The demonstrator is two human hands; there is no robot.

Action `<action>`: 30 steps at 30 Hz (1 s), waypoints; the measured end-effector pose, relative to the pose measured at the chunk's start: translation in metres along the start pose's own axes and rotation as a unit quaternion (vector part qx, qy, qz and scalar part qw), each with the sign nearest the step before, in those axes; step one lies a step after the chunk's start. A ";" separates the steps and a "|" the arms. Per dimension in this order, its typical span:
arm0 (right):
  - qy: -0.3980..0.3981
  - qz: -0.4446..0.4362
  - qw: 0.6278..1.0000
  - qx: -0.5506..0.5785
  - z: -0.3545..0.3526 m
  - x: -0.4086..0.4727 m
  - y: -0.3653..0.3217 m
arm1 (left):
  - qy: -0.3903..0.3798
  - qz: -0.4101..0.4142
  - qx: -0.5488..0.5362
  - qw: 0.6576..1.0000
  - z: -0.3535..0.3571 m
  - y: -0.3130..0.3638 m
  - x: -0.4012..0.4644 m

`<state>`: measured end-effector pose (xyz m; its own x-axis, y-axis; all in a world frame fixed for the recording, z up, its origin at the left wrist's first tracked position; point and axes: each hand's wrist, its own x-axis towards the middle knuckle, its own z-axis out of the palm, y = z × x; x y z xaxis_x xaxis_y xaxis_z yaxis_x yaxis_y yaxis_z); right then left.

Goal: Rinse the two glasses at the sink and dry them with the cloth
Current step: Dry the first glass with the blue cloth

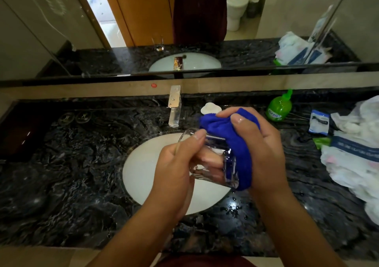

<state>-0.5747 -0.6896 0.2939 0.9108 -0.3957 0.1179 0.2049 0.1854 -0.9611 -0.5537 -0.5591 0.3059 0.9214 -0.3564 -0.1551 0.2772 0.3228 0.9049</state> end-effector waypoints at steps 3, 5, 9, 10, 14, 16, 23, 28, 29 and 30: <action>0.008 0.069 0.997 0.016 -0.003 0.001 -0.001 | -0.007 -0.014 -0.014 1.000 -0.005 -0.002 -0.001; 0.047 0.097 0.994 0.009 -0.005 0.001 0.000 | 0.000 -0.017 -0.006 1.000 -0.008 -0.004 -0.002; 0.105 0.004 0.993 -0.056 -0.002 -0.018 0.002 | 0.036 0.001 0.039 0.999 -0.007 -0.001 -0.003; 0.110 -0.033 0.991 -0.065 0.002 -0.025 0.000 | 0.043 0.006 0.041 0.998 -0.006 0.000 -0.004; 0.046 -0.154 0.978 -0.132 0.015 -0.041 -0.003 | 0.083 0.037 0.087 0.992 0.006 -0.004 -0.015; 0.022 -0.134 0.980 -0.143 0.014 -0.039 -0.001 | 0.104 0.047 0.086 0.990 0.010 -0.008 -0.020; 0.035 0.022 0.997 -0.059 -0.001 -0.017 0.004 | 0.032 0.004 0.030 0.999 0.002 -0.007 -0.019; 0.089 -0.030 0.985 -0.141 -0.006 -0.014 0.016 | 0.037 -0.016 -0.022 0.999 -0.012 -0.010 -0.010; 0.104 -0.037 0.980 -0.168 -0.009 -0.013 0.019 | 0.035 -0.013 -0.019 0.999 -0.016 -0.009 -0.009; 0.108 -0.027 0.977 -0.184 -0.012 -0.012 0.021 | 0.027 -0.004 -0.006 1.000 -0.021 -0.008 -0.008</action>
<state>-0.5859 -0.6921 0.2695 0.7977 -0.5834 0.1529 0.0712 -0.1607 -0.9844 -0.5577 -0.5407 0.2918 0.9324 -0.3108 -0.1844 0.2881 0.3313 0.8985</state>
